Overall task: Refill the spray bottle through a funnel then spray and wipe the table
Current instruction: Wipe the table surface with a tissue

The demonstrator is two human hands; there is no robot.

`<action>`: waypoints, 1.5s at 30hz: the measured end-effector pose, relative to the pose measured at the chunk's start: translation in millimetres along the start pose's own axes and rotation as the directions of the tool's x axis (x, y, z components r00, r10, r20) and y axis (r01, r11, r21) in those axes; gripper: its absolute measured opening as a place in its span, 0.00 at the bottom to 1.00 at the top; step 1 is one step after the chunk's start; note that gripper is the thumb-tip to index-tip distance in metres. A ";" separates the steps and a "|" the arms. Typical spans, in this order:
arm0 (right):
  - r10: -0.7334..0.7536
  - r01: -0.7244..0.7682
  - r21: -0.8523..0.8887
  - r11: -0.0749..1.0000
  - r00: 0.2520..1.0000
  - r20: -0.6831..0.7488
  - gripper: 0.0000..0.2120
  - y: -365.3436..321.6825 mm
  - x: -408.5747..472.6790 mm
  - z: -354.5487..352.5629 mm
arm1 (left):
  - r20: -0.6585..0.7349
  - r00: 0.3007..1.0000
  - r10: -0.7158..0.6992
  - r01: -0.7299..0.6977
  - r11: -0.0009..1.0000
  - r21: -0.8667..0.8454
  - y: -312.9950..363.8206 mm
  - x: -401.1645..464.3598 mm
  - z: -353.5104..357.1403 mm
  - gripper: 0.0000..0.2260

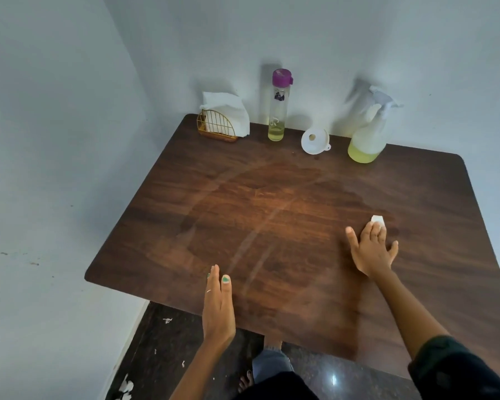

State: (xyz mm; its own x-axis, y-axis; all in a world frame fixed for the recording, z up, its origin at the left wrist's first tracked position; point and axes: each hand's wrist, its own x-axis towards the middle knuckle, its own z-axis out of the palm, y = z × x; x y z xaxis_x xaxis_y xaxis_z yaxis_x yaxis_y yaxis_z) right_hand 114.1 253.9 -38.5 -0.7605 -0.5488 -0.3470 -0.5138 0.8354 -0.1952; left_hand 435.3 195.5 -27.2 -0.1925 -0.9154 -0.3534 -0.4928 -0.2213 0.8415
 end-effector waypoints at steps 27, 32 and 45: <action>-0.903 0.990 -0.131 -0.057 0.005 0.430 0.33 -211.9 -79.7 88.6 | -0.345 0.939 0.016 -0.030 0.999 -0.035 -12.2 38.4 -33.0 0.29; -0.784 0.787 -0.174 0.592 0.612 0.102 0.35 -147.2 38.9 10.6 | -0.260 0.965 0.023 -0.013 0.999 0.040 -6.4 36.1 -21.7 0.30; -0.894 0.908 -0.230 0.349 0.397 0.210 0.27 -137.3 -152.0 97.5 | -0.170 0.982 0.080 -0.082 0.997 -0.006 -9.0 12.2 -11.5 0.39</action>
State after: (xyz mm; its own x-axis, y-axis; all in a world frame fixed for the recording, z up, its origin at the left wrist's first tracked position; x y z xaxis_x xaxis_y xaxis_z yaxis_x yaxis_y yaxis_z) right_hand 339.0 225.5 -48.3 0.2406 -0.9581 -0.1556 -0.9616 -0.2135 -0.1724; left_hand 447.2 182.4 -34.4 -0.0844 -0.9739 -0.2106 -0.4703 -0.1474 0.8701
